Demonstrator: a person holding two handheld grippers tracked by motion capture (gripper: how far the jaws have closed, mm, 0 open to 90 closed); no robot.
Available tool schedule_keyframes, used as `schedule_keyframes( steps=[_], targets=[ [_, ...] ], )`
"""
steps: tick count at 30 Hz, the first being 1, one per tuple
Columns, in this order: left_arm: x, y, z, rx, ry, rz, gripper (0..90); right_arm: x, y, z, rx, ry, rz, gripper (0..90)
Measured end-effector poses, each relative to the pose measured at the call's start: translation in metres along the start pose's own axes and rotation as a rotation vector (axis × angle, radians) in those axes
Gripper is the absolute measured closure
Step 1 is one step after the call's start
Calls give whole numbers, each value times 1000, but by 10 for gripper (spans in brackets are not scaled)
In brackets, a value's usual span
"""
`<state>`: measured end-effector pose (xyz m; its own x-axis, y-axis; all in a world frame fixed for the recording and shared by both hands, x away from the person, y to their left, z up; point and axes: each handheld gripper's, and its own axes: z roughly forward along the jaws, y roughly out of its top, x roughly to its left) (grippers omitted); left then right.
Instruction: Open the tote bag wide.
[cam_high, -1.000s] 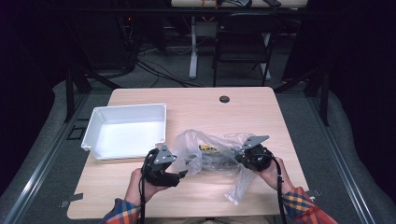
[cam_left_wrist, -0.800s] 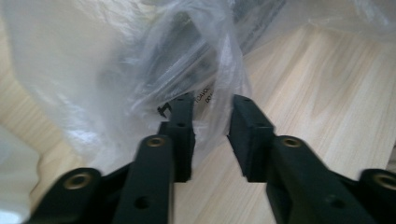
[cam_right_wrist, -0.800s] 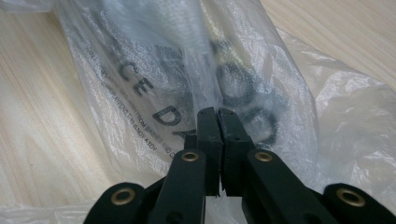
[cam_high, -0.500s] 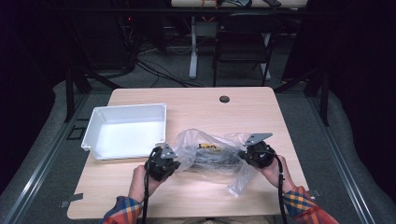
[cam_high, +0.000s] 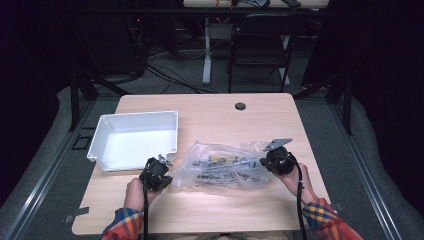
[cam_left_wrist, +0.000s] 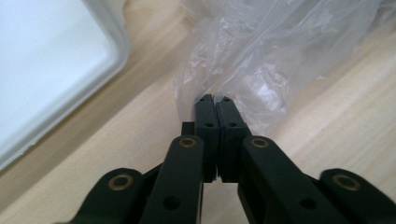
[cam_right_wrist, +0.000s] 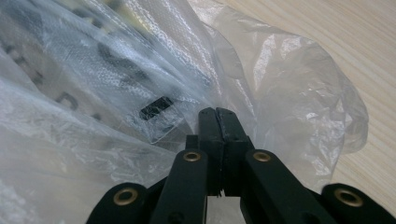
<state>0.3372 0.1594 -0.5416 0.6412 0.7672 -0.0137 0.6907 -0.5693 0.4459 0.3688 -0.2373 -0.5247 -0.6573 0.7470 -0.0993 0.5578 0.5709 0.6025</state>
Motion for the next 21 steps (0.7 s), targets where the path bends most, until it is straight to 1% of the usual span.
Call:
schedule_keyframes(
  steps=[2, 3, 5, 6, 7, 8, 9, 10, 12, 13, 15, 17, 18, 19, 21],
  targets=[
    [-4, 1, -7, -5, -17, 10, 711, 1, 0, -2, -23, 10, -7, 897],
    [-8, 2, -12, -14, -5, 28, 661, 1, 0, -4, -22, 12, -17, 897],
    [-16, 5, -22, -42, -5, 47, 539, 4, 1, -6, -39, 13, -22, 897],
    [-20, 7, -27, -54, 14, 57, 491, 5, 2, -7, -42, 11, -30, 897],
    [-23, 9, -32, -76, 14, 72, 432, 5, 2, -8, -47, 13, -31, 897],
    [-27, 12, -37, -93, 11, 77, 401, 6, 3, -9, -49, 18, -34, 897],
    [-31, 15, -41, -111, 23, 86, 377, 7, 3, -9, -56, 17, -36, 896],
    [-35, 19, -45, -128, 25, 103, 343, 7, 4, -10, -53, 17, -40, 897],
    [-43, 28, -48, -163, 33, 126, 321, 7, 4, -11, -66, 14, -45, 897],
    [-47, 33, -48, -167, 22, 147, 311, 8, 5, -11, -68, 15, -44, 896],
    [-55, 45, -44, -174, 27, 176, 312, 8, 6, -12, -76, 15, -45, 894],
    [-59, 56, -35, -167, 58, 195, 334, 8, 8, -12, -81, 20, -46, 889],
    [-59, 61, -30, -165, 67, 202, 352, 8, 8, -12, -80, 21, -52, 889],
    [-59, 65, -26, -169, 65, 207, 400, 8, 9, -11, -76, 20, -51, 885],
    [-53, 73, -20, -193, 81, 180, 520, 7, 9, -9, -72, 21, -52, 877]
  ],
)
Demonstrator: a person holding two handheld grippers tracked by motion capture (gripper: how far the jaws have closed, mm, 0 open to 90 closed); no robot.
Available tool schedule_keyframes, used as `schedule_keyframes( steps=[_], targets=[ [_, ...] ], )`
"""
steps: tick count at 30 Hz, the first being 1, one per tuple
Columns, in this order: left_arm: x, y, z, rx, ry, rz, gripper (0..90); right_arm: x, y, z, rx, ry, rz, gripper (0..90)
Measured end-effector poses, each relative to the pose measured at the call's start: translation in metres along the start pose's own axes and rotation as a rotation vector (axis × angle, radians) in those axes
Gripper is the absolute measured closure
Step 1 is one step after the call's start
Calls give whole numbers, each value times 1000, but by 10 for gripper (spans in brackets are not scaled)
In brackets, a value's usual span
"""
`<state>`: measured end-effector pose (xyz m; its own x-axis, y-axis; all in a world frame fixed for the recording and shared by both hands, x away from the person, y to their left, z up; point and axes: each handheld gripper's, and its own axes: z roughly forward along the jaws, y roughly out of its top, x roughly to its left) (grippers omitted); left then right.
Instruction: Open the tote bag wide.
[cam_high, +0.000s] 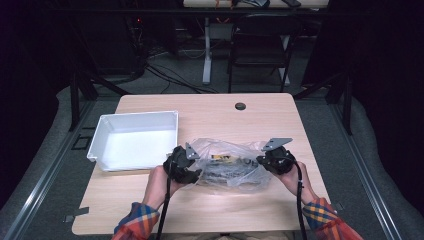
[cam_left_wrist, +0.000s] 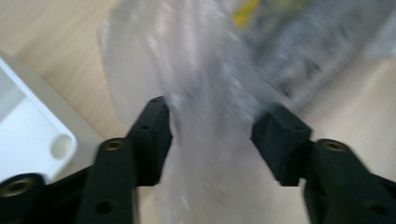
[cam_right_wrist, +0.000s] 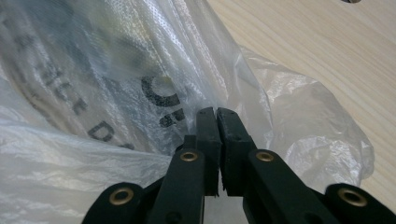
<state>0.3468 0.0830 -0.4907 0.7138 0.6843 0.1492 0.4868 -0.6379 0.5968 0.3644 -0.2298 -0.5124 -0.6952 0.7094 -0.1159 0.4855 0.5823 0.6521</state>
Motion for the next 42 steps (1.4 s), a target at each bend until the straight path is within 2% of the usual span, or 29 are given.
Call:
schedule_keyframes(
  steps=[3, 5, 7, 11, 13, 18, 20, 21, 24, 26, 28, 31, 32, 35, 38, 39, 42],
  targets=[
    [13, 2, 14, -6, 3, -66, 732, -5, -1, 5, 12, 0, 10, 872],
    [20, 1, 24, 17, -11, -106, 815, -10, -2, 9, 20, 4, 30, 872],
    [25, -3, 33, 56, -11, -127, 861, -14, -4, 14, 38, -9, 41, 873],
    [32, -12, 47, 116, -26, -163, 882, -22, -8, 27, 65, -26, 73, 873],
    [31, -15, 54, 151, -34, -156, 887, -23, -8, 33, 88, -28, 67, 872],
    [24, -19, 63, 228, -54, -111, 895, -19, -8, 45, 122, -77, 30, 861],
    [21, -22, 64, 244, -67, -104, 896, -17, -9, 48, 133, -97, 10, 854],
    [21, -22, 64, 259, -81, -97, 896, -16, -10, 48, 145, -105, -15, 851],
    [20, -25, 62, 264, -106, -94, 896, -13, -10, 49, 166, -134, -64, 818],
    [21, -27, 61, 257, -123, -99, 895, -13, -10, 48, 161, -134, -66, 766],
    [22, -29, 59, 252, -143, -106, 892, -18, -10, 42, 165, -103, -46, 649],
    [27, -31, 56, 232, -177, -127, 860, -33, -11, 23, 125, -19, 29, 497],
    [28, -32, 55, 224, -185, -137, 851, -36, -11, 15, 99, -11, 49, 481],
    [30, -31, 55, 215, -200, -151, 832, -39, -6, -13, 19, 3, 68, 452],
    [30, -31, 54, 208, -211, -157, 824, -32, 1, -35, -54, -2, 50, 452],
    [30, -31, 54, 207, -210, -156, 824, -27, 3, -40, -87, 19, 43, 462],
    [29, -30, 54, 198, -217, -165, 824, -7, 12, -38, -97, 124, -19, 502]
  ],
)
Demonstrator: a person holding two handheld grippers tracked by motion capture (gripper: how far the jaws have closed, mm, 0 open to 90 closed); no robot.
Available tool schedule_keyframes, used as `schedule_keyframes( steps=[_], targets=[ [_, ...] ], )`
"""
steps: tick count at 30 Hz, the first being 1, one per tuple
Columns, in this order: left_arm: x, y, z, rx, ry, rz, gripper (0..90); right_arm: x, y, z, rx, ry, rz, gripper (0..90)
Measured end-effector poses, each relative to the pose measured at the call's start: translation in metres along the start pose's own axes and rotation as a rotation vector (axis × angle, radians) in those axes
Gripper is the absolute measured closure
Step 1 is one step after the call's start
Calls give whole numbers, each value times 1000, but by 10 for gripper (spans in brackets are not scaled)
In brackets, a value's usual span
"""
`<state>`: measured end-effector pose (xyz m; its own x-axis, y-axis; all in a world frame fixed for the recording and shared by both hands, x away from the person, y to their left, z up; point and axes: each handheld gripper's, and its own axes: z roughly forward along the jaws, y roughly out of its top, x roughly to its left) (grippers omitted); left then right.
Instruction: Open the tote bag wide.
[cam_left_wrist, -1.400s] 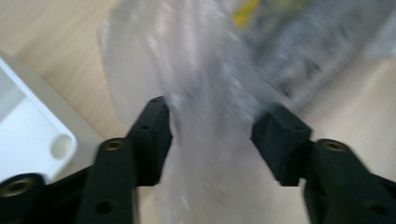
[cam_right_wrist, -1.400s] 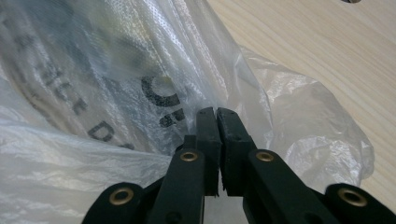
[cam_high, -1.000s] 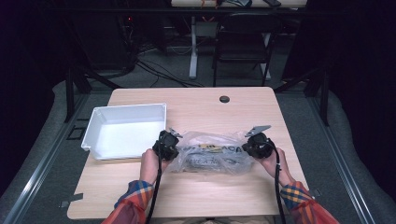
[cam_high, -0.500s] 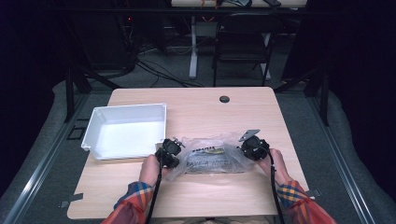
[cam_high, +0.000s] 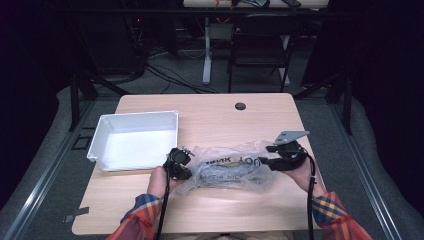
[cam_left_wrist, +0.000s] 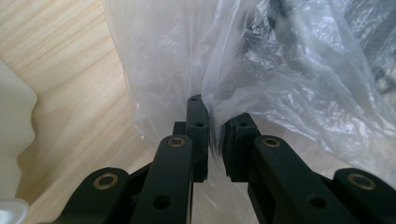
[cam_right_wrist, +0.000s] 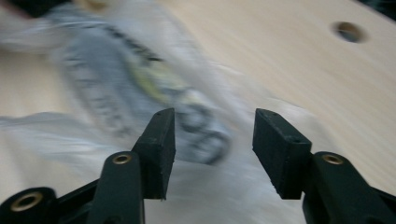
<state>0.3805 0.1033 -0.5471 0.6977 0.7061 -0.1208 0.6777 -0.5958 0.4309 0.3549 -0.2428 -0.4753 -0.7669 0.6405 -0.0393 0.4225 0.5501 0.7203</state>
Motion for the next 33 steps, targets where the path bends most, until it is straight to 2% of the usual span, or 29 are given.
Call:
schedule_keyframes(
  steps=[1, 4, 5, 6, 8, 10, 15, 16, 21, 23, 26, 33],
  targets=[
    [0, 0, 0, -3, -5, 0, 823, 7, 2, 6, 14, 22, -26, 518],
    [0, 0, -1, -9, -7, -2, 824, 20, 2, 30, 88, 29, -70, 538],
    [0, 0, -1, -13, -9, -5, 824, 21, 1, 37, 111, 35, -70, 522],
    [0, 0, -1, -13, -9, -5, 824, 21, -1, 43, 127, 21, -69, 497],
    [1, 0, -1, -14, -12, -5, 825, 19, -4, 50, 149, 21, -63, 514],
    [0, 0, 0, -11, -17, -4, 825, 19, -7, 51, 145, 15, -73, 593],
    [0, 1, -1, -17, -16, -4, 834, 20, -13, 45, 123, 35, -54, 870],
    [0, 0, -1, -18, -14, -4, 838, 20, -14, 44, 118, 37, -45, 898],
    [2, 0, -4, -33, -15, -16, 845, 25, -23, 41, 136, 63, -43, 900],
    [3, 0, -5, -40, -11, -22, 848, 28, -27, 41, 166, 76, -63, 900],
    [3, 0, -5, -50, 0, -33, 855, 29, -36, 45, 201, 88, -61, 900],
    [7, -1, -3, -39, 69, -52, 871, 29, -50, 52, 275, 127, -58, 900]
  ],
)
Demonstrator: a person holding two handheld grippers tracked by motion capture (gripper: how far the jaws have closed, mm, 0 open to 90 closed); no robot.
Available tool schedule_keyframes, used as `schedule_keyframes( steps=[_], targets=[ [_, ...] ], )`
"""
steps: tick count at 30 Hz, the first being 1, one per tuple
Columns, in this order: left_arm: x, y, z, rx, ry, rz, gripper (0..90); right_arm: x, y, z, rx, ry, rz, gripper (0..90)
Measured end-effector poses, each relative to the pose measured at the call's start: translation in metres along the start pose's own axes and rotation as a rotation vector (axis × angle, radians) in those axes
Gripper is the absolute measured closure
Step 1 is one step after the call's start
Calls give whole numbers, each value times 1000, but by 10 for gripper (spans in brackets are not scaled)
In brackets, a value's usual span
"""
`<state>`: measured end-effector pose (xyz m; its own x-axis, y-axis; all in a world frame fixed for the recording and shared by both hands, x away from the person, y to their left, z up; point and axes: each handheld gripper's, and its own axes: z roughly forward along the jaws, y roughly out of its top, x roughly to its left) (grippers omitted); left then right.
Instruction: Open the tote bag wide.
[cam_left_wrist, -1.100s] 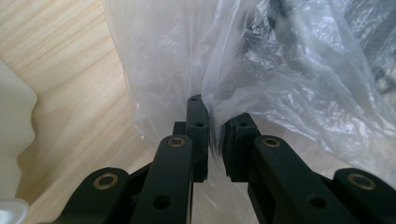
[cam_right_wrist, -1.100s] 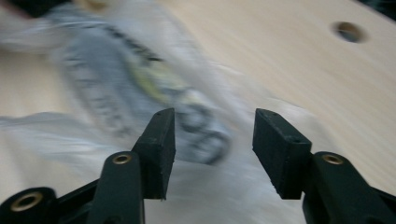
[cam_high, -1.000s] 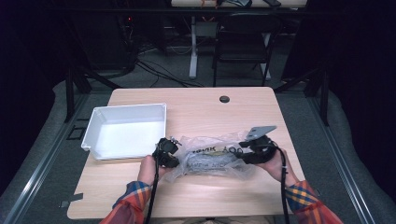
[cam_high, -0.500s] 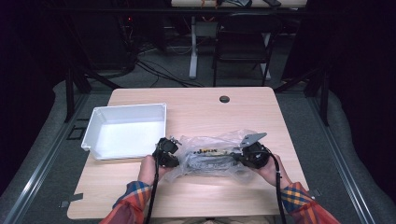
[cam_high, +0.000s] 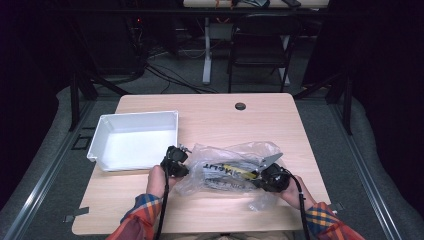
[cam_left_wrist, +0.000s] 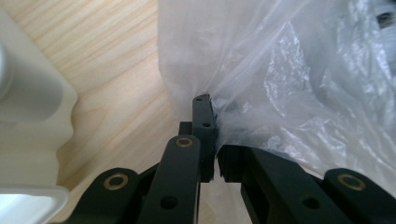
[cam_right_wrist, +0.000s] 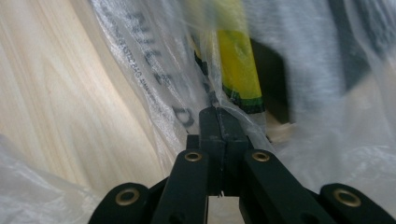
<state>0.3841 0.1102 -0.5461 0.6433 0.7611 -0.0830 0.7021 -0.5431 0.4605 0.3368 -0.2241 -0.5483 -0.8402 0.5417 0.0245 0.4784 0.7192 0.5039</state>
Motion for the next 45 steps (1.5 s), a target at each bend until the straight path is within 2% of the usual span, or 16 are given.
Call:
schedule_keyframes(
  steps=[6, 7, 10, 15, 16, 18, 20, 23, 28, 29, 34, 37, 40, 41, 43, 45],
  targets=[
    [-3, 5, 8, 14, 29, 21, 835, 5, -1, 4, 29, 32, -17, 888],
    [-3, 6, 8, 15, 24, 20, 825, 5, 0, 2, 31, 38, -22, 798],
    [-2, 6, 2, -5, 12, 8, 754, 5, 5, -9, -25, 64, -29, 668],
    [0, 6, -15, -45, 7, -10, 628, 7, 14, -38, -156, 40, -23, 569],
    [0, 6, -18, -44, 6, -4, 621, 7, 16, -43, -185, 25, -23, 558],
    [-1, 6, -24, -56, 12, -6, 575, 4, 17, -50, -228, -47, -4, 515],
    [-2, 6, -29, -59, 19, 4, 537, 0, 18, -50, -224, -114, 37, 499],
    [-3, 5, -34, -54, 26, 9, 473, -10, 18, -38, -159, -161, 72, 525],
    [-1, -1, -42, -26, 12, 25, 372, -18, 16, -26, -131, -158, 106, 541],
    [0, -2, -44, -24, 4, 28, 348, -19, 16, -26, -126, -174, 105, 541],
    [2, -10, -60, -33, -45, 33, 271, -20, 15, -26, -135, -176, 117, 536],
    [-5, -8, -77, -80, -75, 47, 247, -20, 15, -27, -138, -181, 116, 529],
    [-19, -2, -90, -151, -97, 74, 233, -21, 14, -30, -146, -189, 118, 521],
    [-25, 1, -91, -161, -108, 92, 226, -21, 13, -31, -145, -190, 119, 514],
    [-38, 7, -85, -165, -96, 121, 224, -21, 12, -33, -148, -191, 121, 508],
    [-45, 14, -72, -144, -85, 142, 226, -22, 10, -34, -147, -189, 124, 488]
  ],
)
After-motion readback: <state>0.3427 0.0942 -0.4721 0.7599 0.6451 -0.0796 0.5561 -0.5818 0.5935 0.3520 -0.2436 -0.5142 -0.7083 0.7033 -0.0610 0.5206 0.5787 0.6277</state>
